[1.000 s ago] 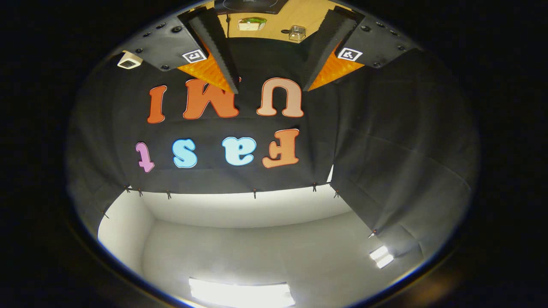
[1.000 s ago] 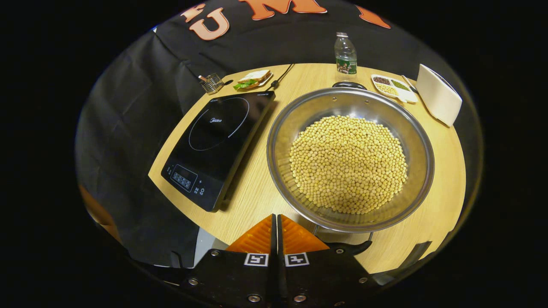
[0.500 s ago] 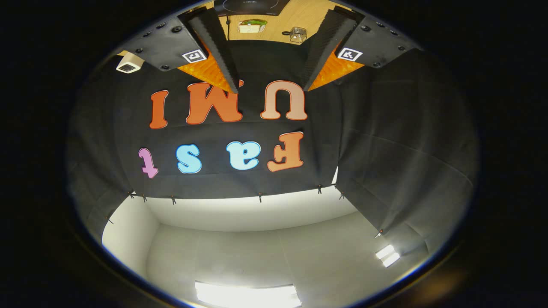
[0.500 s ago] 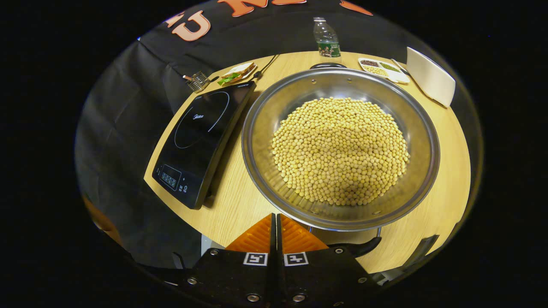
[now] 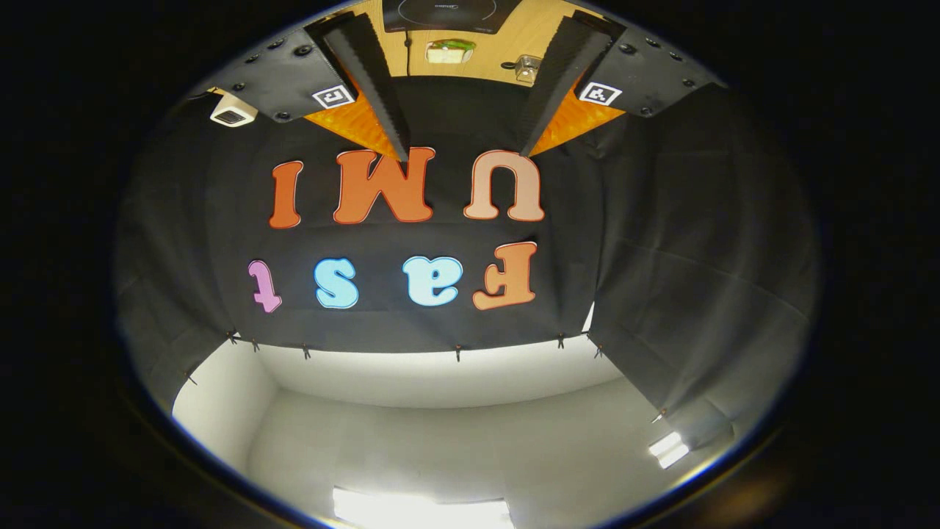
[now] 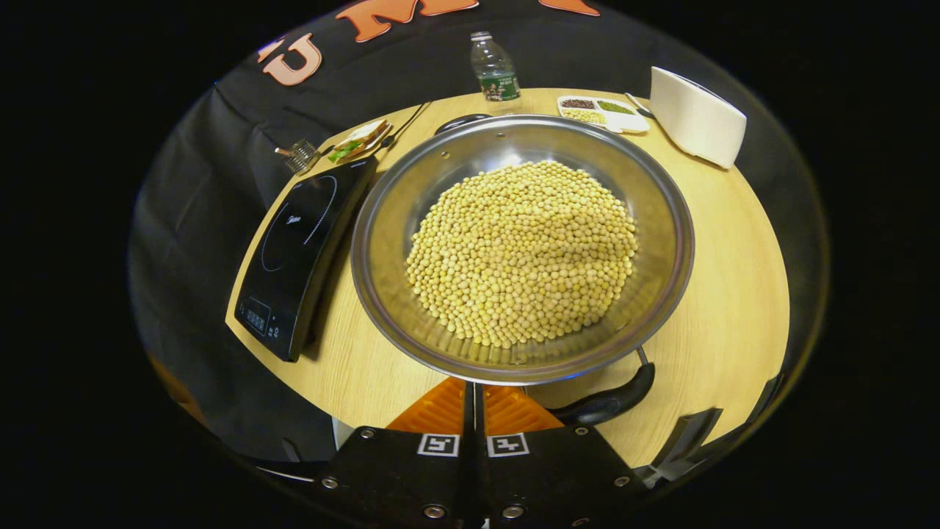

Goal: First push the handle of the pot to place it horizontally, then grasp the pot with both hands and set it on the induction cooktop.

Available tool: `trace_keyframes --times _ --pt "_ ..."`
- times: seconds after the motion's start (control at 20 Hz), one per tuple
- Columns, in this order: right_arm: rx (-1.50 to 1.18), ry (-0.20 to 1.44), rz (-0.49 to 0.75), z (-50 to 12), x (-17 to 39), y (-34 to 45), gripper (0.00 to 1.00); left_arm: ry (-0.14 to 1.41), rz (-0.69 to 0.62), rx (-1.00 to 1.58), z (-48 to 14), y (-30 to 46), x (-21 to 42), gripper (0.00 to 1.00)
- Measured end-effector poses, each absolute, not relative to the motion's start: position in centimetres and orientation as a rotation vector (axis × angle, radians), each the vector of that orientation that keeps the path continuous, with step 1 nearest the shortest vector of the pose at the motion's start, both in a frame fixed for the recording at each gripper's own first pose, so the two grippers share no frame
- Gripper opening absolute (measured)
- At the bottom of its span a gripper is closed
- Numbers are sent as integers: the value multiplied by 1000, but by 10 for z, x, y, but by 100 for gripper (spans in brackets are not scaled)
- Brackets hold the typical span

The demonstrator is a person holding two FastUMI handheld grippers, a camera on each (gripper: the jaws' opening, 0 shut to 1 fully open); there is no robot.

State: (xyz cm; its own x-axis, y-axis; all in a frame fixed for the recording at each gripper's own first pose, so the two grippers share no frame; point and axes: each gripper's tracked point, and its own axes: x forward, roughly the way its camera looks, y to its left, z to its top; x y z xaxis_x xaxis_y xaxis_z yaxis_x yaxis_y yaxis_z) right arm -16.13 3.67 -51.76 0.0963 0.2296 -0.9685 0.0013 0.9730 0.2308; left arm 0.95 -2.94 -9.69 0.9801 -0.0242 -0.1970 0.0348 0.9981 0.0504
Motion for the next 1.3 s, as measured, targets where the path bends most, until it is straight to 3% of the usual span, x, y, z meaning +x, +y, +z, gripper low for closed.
trace_keyframes --times 0.8,1.3 --pt "80 1505 99 -533 -138 -32 0 257 -37 39 -135 -38 23 95" --pt "22 1482 -53 -548 -105 -97 0 304 -47 56 -162 -48 30 95"
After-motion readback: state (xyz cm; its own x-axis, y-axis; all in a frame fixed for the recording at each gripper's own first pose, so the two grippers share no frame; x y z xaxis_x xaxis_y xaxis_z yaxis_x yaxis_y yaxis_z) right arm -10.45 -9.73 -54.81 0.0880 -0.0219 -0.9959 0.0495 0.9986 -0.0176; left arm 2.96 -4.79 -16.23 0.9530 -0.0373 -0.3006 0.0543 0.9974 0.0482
